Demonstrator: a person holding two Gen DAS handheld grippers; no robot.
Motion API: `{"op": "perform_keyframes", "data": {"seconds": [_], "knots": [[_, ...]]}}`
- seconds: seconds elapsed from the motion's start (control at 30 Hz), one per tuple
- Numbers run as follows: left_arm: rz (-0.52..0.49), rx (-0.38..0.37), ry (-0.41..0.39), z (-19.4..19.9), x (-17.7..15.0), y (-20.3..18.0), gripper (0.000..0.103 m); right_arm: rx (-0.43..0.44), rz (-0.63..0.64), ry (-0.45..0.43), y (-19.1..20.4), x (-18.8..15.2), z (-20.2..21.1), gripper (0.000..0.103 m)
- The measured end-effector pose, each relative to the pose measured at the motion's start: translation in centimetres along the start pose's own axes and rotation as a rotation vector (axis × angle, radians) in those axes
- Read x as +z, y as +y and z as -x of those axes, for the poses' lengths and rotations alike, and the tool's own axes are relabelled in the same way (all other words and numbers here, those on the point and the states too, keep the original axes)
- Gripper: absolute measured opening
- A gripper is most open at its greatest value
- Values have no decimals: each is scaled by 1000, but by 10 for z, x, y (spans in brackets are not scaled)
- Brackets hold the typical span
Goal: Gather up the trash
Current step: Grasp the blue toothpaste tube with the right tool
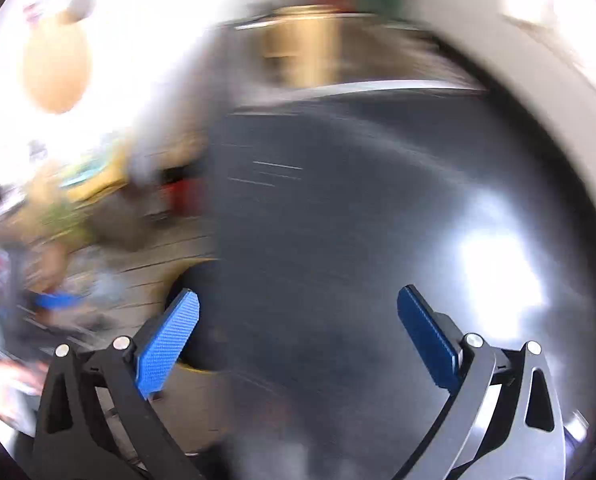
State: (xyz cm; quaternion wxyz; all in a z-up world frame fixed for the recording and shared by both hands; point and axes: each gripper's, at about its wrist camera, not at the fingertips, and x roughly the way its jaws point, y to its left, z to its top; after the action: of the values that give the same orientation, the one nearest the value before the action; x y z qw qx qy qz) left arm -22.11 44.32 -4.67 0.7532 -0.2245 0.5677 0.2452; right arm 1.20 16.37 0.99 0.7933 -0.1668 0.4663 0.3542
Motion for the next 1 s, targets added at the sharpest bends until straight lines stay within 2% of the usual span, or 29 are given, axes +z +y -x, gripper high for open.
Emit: {"op": "perform_keyframes", "data": {"seconds": [0.1, 0.2, 0.33, 0.43, 0.57, 0.63, 0.7, 0.8, 1.0], "knots": [[-150, -35, -41, 23, 18, -48, 96, -195, -178, 25, -103, -56, 32, 96], [-325, -75, -85, 40, 37, -111, 96, -325, -357, 86, -187, -120, 55, 96], [-497, -142, -85, 47, 51, -185, 96, -400, -489, 175, -251, -181, 60, 96], [-615, -196, -76, 51, 50, -243, 96, -410, -536, 178, -264, -200, 57, 96], [-710, -230, -46, 47, 42, -291, 96, -433, -523, 183, -267, -212, 44, 96], [-748, -237, -38, 47, 39, -310, 96, -450, -529, 148, -267, -215, 41, 96], [-790, -243, -30, 44, 36, -324, 96, -425, -557, 122, -274, -216, 38, 96], [-837, -236, -17, 40, 33, -343, 96, -324, -602, 101, -291, -219, 31, 97], [-885, -241, 18, 31, 28, -373, 96, -271, -505, 82, -304, -203, 20, 98]]}}
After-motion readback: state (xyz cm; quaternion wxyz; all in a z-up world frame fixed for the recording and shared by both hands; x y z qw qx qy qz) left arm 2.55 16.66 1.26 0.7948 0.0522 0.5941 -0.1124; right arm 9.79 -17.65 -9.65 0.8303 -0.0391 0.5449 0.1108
